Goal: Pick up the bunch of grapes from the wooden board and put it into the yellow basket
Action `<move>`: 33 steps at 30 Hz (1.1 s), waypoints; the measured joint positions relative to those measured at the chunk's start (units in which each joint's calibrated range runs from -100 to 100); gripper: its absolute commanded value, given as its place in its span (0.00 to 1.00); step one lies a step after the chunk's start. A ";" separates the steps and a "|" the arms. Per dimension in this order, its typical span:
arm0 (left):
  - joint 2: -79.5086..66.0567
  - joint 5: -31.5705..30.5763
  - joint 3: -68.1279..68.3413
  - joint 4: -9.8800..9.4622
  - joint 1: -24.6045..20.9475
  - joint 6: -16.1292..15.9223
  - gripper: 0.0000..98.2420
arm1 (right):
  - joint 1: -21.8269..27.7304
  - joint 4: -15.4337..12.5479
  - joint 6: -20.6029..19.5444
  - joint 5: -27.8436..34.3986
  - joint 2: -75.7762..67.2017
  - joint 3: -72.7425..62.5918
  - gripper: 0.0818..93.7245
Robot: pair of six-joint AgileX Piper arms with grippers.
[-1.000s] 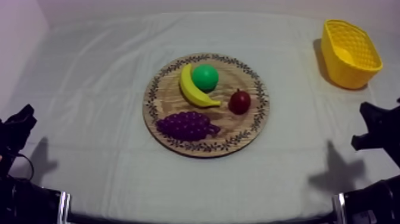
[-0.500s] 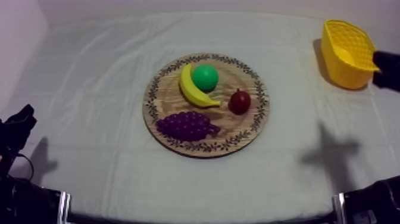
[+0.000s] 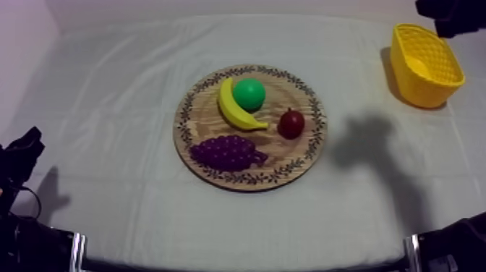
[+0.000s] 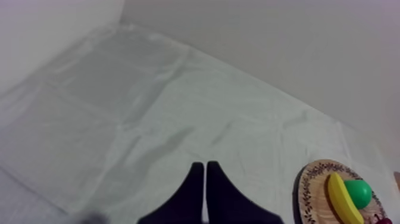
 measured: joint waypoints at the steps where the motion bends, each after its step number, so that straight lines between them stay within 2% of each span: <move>1: 0.00 0.00 0.00 0.00 0.00 0.00 0.00 | -0.34 -0.24 0.95 1.43 1.79 -1.38 0.01; 7: 0.00 0.00 0.00 0.00 0.00 0.00 0.00 | -3.07 -1.56 5.49 10.41 11.23 -8.53 0.01; 12: 0.00 0.00 0.00 0.00 0.00 0.00 0.00 | -6.06 -1.84 7.60 14.52 17.09 -10.72 0.02; 19: 0.00 0.00 0.00 0.00 0.00 0.00 0.00 | -11.69 -1.90 7.70 15.68 23.79 -10.72 0.04; 25: 0.00 0.00 0.00 0.00 0.00 0.00 0.00 | -16.33 -2.44 7.33 14.20 28.82 -11.33 0.07; 26: 0.00 0.00 0.00 0.00 0.00 0.00 0.00 | -17.01 -2.44 7.26 13.82 29.56 -11.41 0.10; 31: 0.00 0.00 0.00 0.00 0.00 0.00 0.00 | -19.46 -2.07 6.06 11.75 32.28 -11.68 0.54; 33: 0.00 0.00 0.00 0.00 0.00 0.00 0.00 | -20.33 -1.36 5.42 11.64 33.22 -11.80 0.65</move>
